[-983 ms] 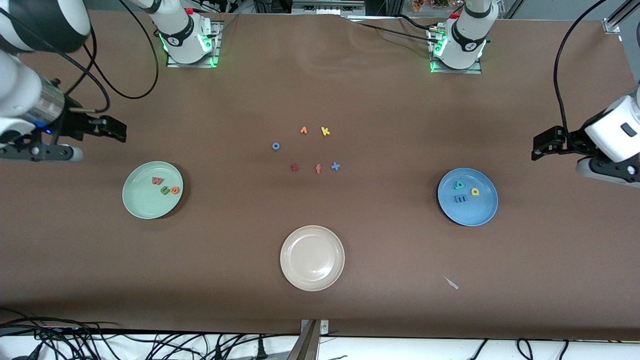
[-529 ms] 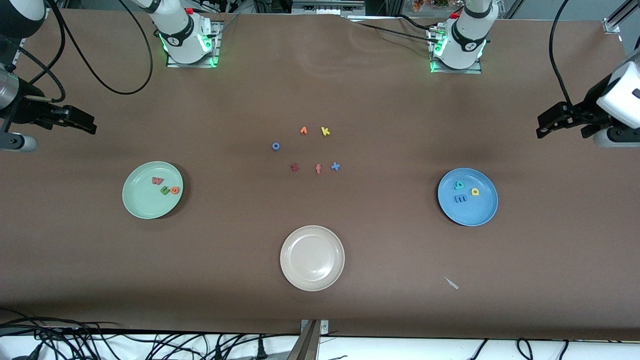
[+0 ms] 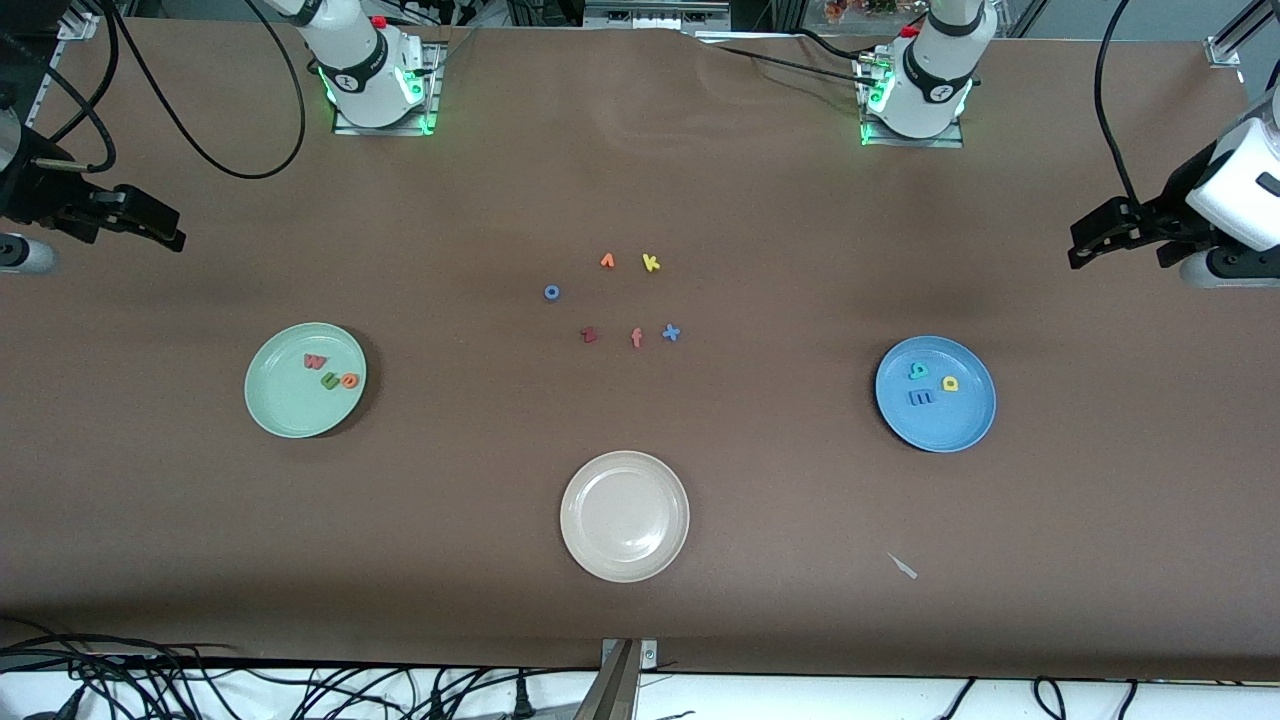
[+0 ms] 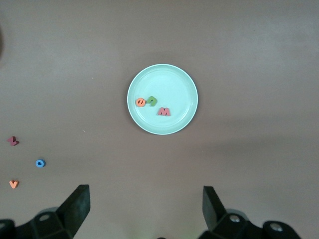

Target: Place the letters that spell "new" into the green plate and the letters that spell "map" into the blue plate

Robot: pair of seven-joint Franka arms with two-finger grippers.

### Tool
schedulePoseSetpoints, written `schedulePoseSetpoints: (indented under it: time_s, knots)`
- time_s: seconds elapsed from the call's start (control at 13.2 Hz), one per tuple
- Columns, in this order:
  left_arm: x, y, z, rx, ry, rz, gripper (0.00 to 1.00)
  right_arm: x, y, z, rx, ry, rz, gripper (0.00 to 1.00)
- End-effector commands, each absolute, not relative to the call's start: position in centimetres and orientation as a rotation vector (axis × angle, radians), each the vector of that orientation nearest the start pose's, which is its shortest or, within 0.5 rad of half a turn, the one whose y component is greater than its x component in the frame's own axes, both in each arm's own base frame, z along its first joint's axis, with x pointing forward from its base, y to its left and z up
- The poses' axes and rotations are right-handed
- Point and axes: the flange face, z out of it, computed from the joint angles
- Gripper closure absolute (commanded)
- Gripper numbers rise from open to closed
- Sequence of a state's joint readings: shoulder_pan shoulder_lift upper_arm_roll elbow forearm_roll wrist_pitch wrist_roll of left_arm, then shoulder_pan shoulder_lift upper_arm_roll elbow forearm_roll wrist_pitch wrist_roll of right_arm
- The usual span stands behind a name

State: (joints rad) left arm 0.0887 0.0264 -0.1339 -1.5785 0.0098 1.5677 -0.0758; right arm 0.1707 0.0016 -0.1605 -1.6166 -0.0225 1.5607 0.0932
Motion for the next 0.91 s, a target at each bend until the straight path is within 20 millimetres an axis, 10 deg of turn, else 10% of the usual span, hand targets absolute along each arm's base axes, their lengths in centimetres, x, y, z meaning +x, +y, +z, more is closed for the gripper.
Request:
schedulePoseSetpoints:
  time_s: [0.0, 0.83]
  knots:
    - [55.8, -2.8, 61.0, -3.145, -0.043, 0.063, 0.0, 54.0, 0.1, 60.2, -3.161, 0.117, 0.072, 0.0]
    - [55.6, -2.1, 61.0, -3.149, -0.058, 0.09, 0.0, 55.4, 0.6, 59.2, -3.167, 0.101, 0.098, 0.0]
